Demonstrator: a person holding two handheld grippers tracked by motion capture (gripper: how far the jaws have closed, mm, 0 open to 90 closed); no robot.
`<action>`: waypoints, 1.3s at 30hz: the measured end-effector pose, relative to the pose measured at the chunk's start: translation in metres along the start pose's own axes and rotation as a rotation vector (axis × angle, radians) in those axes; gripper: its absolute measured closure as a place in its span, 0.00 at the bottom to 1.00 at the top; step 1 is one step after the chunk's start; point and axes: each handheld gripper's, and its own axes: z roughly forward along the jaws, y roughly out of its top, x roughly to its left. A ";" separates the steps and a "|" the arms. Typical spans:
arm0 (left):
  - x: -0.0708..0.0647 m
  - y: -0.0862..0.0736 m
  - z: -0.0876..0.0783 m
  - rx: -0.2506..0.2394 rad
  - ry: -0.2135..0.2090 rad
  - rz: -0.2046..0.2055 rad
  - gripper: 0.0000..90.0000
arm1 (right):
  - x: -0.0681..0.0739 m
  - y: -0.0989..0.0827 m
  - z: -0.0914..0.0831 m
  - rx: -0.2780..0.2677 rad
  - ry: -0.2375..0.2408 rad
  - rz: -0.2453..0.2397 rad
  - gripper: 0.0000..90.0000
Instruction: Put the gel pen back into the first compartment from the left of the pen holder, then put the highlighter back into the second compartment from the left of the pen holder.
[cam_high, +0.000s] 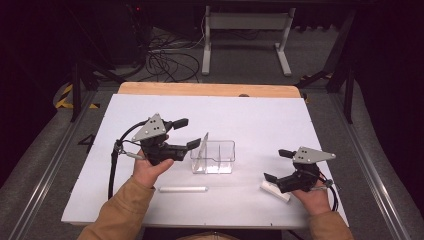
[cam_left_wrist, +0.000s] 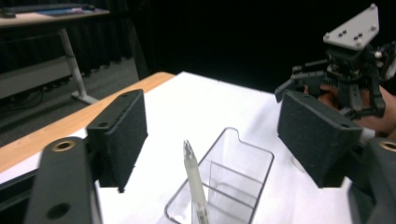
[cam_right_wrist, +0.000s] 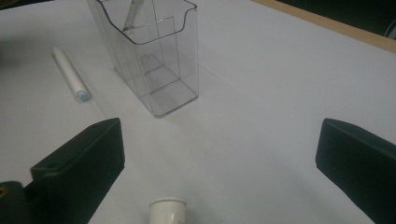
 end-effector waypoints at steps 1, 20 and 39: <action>0.000 0.000 -0.001 0.011 -0.001 0.001 0.23 | 0.000 0.000 0.000 0.000 0.000 -0.001 0.02; -0.011 0.006 -0.009 0.186 -0.070 0.062 0.24 | 0.000 0.001 -0.002 -0.012 0.000 -0.002 0.02; -0.025 -0.001 -0.005 0.438 -0.080 0.185 0.28 | 0.000 0.001 -0.002 -0.013 0.003 -0.005 0.02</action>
